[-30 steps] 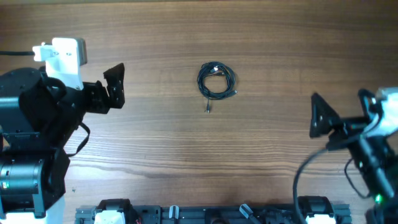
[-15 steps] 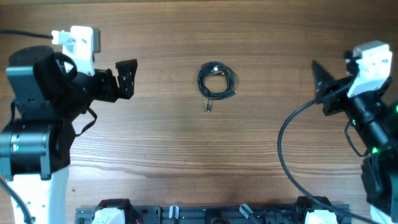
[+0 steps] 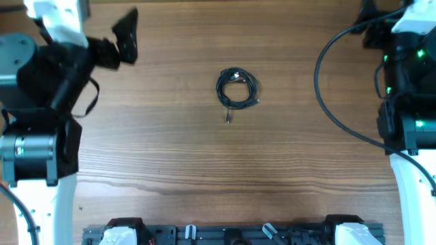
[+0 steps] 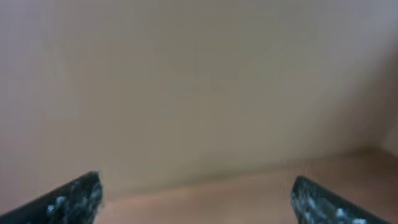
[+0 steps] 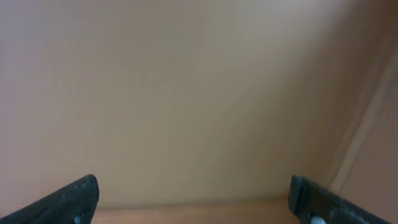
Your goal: Untangle cables
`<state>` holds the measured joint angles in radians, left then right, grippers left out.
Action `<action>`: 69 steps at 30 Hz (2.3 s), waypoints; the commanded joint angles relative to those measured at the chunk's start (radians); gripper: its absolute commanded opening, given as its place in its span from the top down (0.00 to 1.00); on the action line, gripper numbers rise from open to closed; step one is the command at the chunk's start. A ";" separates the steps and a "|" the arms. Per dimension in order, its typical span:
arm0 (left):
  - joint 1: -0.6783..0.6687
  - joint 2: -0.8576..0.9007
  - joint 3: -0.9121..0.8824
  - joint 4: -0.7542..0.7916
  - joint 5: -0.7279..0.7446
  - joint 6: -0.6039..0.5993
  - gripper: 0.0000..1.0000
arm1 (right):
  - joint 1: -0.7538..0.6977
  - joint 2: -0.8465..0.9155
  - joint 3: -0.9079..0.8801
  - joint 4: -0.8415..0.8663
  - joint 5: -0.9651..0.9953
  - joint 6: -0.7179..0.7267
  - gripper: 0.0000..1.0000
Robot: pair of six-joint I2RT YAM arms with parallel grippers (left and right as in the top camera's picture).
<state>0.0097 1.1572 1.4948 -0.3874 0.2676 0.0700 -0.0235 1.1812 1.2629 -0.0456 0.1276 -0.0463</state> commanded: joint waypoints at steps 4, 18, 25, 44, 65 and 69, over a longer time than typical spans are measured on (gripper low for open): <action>0.004 0.054 -0.008 -0.074 -0.071 0.023 0.00 | 0.003 0.006 0.038 -0.119 0.141 -0.163 0.00; -0.064 -0.044 -0.357 0.095 -0.072 0.024 0.00 | 0.003 -0.026 -0.125 -0.170 0.061 0.049 0.00; -0.064 -0.188 -0.564 0.228 -0.161 -0.026 0.00 | 0.003 -0.061 -0.230 -0.124 0.047 0.050 0.00; -0.064 -0.183 -0.607 0.230 -0.161 -0.095 0.00 | 0.003 -0.315 -0.503 -0.066 0.071 0.117 0.00; -0.268 0.130 -0.607 0.192 -0.135 -0.206 0.00 | 0.003 -0.003 -0.406 -0.238 -0.290 0.275 0.00; -0.295 0.216 -0.607 0.191 -0.137 -0.206 0.00 | 0.004 0.008 -0.406 -0.266 -0.438 0.248 0.00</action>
<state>-0.2646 1.3148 0.8936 -0.1978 0.1314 -0.1268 -0.0227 1.1728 0.8276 -0.2928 -0.1699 0.2146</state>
